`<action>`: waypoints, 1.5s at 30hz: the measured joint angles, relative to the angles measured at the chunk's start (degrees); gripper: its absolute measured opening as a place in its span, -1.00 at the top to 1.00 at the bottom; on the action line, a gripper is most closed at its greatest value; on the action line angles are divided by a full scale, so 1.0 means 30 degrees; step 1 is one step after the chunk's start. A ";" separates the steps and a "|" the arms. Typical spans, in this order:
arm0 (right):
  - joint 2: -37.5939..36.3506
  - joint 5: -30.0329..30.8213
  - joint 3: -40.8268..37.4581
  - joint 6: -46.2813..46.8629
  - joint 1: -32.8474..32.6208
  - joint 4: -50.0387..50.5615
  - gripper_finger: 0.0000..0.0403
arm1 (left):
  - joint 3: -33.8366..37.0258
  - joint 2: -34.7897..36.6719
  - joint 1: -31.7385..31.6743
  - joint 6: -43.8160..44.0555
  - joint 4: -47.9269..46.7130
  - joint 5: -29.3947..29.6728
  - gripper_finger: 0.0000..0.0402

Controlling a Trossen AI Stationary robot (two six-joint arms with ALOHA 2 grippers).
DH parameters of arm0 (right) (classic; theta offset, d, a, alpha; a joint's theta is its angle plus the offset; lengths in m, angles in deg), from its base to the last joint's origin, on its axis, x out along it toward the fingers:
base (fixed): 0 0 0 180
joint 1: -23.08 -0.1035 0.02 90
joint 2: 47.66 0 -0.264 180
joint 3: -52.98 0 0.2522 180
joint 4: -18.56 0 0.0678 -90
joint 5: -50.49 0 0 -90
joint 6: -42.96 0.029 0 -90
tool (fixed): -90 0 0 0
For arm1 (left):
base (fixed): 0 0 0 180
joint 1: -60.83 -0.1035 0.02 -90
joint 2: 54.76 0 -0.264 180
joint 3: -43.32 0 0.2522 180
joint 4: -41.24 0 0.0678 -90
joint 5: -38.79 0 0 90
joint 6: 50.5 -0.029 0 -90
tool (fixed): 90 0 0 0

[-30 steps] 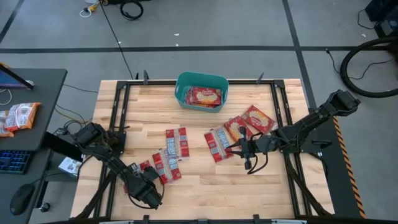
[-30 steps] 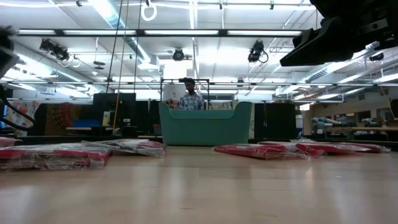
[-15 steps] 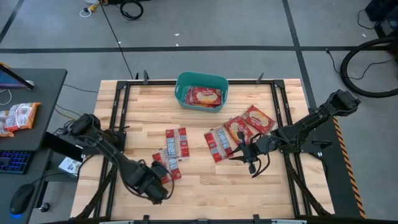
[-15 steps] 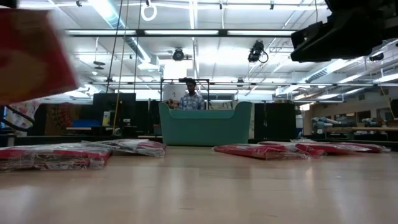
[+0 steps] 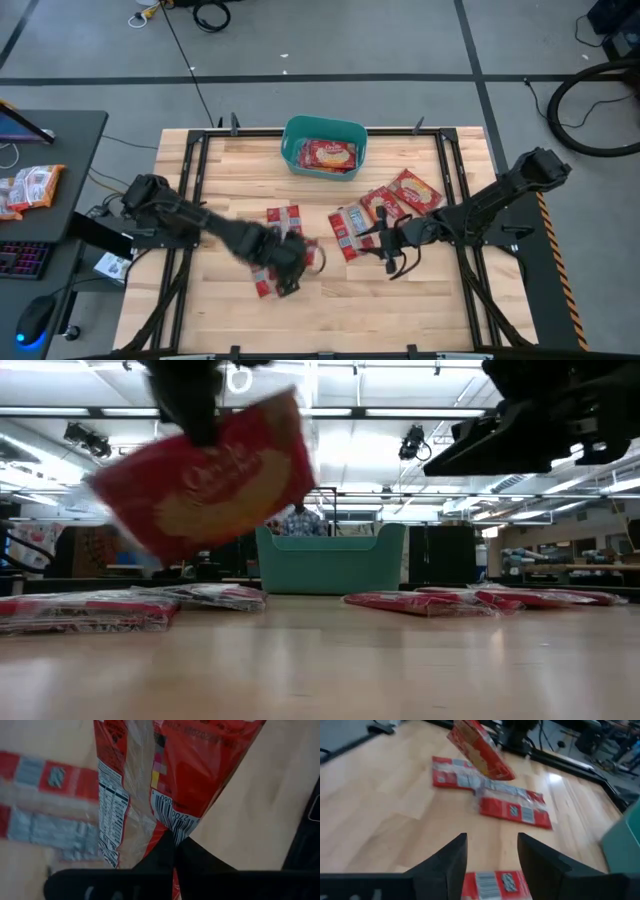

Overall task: Sort popcorn bags into baskets
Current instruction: Put the red popcorn bag into the green bin

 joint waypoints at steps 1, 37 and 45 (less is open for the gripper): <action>-0.0073 -0.0014 0.0000 0.0012 0.0169 0.0164 0.10 | 0.0007 0.0000 -0.0611 -0.0886 0.0114 -0.0410 0.96; -0.2136 -0.2717 0.5358 -0.2167 0.8550 0.6065 0.04 | -0.2295 0.0000 -1.4982 -1.9400 -0.1081 -1.4575 0.97; -0.0297 -0.5185 0.8759 -0.3342 0.8647 0.7484 0.02 | -0.2295 0.0000 -1.4867 -2.1192 -0.2028 -1.3693 0.97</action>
